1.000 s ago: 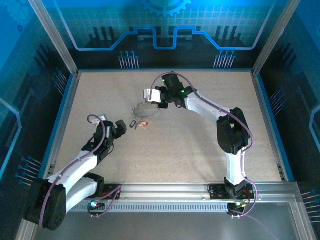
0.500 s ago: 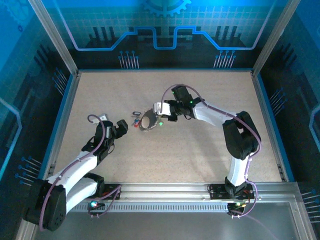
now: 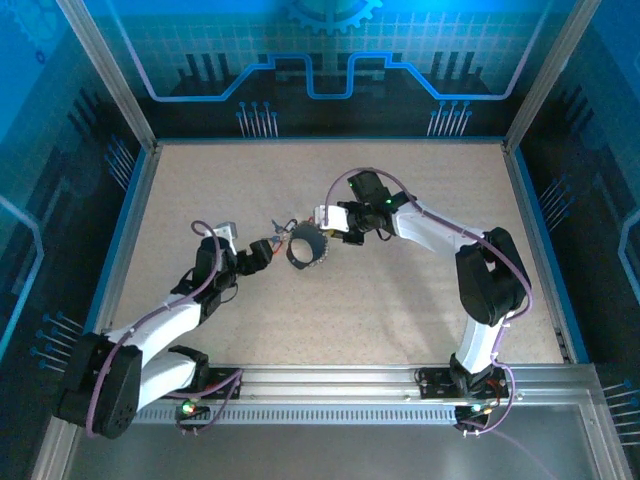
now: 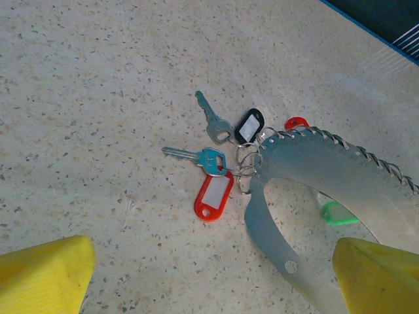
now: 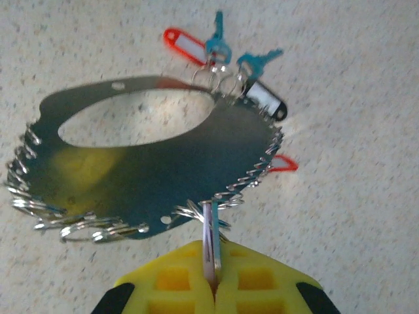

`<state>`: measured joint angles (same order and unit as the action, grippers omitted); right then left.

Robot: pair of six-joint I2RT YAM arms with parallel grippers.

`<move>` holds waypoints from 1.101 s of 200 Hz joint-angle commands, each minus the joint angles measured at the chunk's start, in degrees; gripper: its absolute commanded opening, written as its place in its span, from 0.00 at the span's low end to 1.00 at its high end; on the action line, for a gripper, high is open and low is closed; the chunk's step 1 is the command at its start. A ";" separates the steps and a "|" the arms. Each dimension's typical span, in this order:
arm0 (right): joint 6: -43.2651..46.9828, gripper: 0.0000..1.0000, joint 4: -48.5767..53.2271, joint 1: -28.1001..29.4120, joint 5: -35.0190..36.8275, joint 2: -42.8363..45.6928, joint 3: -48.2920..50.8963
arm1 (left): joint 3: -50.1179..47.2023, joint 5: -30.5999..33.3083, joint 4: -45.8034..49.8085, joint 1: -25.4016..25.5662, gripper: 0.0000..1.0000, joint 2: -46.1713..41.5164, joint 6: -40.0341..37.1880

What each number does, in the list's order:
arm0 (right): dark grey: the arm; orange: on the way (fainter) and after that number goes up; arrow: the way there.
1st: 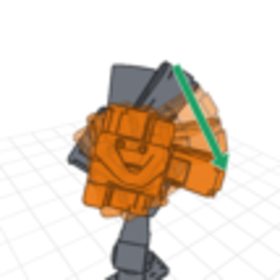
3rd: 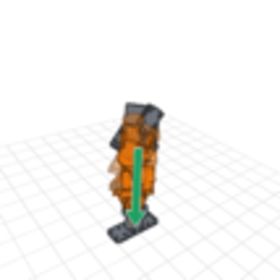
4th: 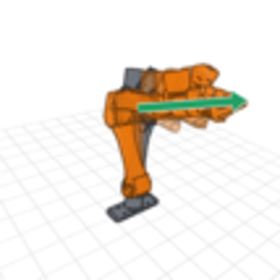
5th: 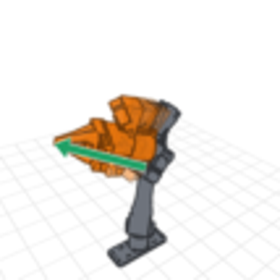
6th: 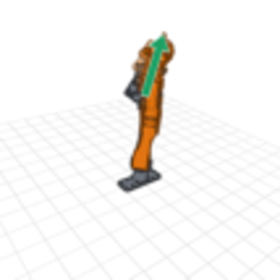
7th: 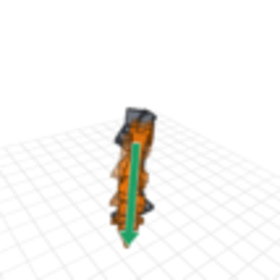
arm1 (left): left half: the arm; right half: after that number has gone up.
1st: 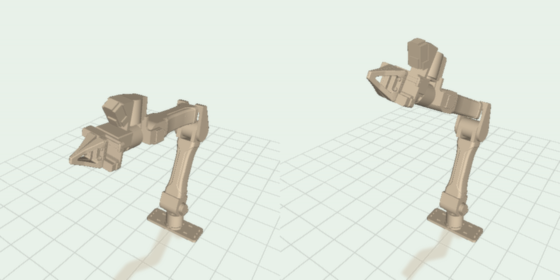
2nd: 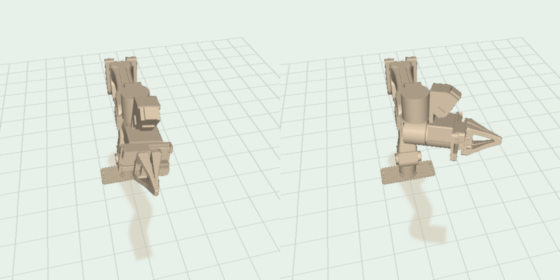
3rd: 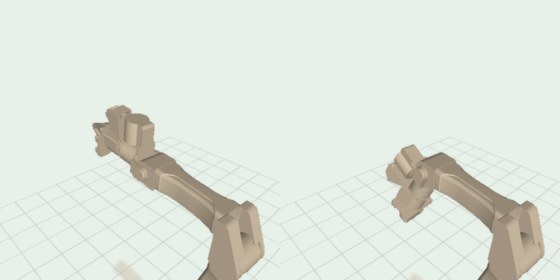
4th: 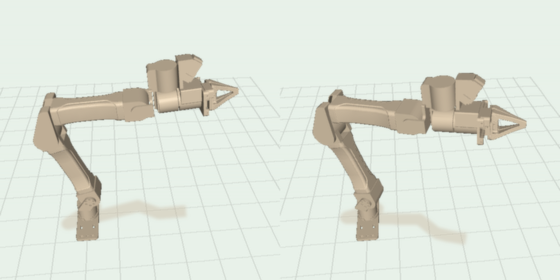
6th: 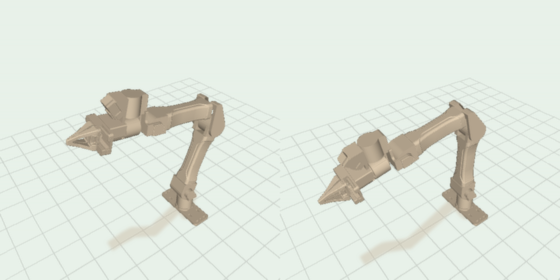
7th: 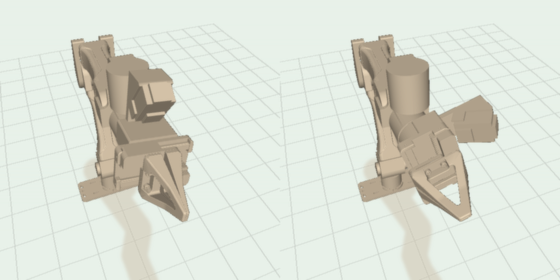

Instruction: Put the keys on the keyring

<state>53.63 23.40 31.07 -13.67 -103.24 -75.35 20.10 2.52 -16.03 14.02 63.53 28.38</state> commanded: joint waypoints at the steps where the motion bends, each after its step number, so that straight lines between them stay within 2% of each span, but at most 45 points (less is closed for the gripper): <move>1: 0.92 0.00 8.82 -0.49 3.22 -2.42 -3.29 | 1.46 -0.89 -2.47 -0.40 0.96 1.46 -2.22; 29: 1.66 0.00 14.15 -0.90 6.84 -5.27 -5.69 | 2.57 2.49 0.72 -0.44 0.99 1.69 -2.37; 65: 3.89 0.05 19.05 -2.65 6.18 -8.40 -6.17 | 4.97 8.64 7.77 -0.49 0.99 2.27 -1.73; 124: 5.90 0.15 26.87 -6.65 6.10 -11.87 -7.64 | 5.13 9.60 8.48 -0.48 0.99 2.02 -1.90; 146: 6.00 0.22 28.75 -7.63 7.15 -12.77 -8.10 | 5.16 9.65 7.66 -0.49 0.99 2.65 -1.95; 158: 5.97 0.30 29.14 -8.10 7.28 -12.77 -7.84 | 5.71 9.74 8.79 -0.44 0.99 2.65 -1.91; 207: 4.78 0.32 26.11 -9.75 5.32 -8.03 -5.82 | 6.01 11.27 11.09 -0.44 0.99 -0.64 -3.30; 220: 4.66 0.32 23.19 -10.21 4.18 -4.32 -4.41 | 7.70 8.53 14.10 -0.48 0.99 -2.94 -5.57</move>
<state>58.94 49.28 22.46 -6.61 -114.30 -81.60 24.32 11.97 -6.59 14.02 64.62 26.59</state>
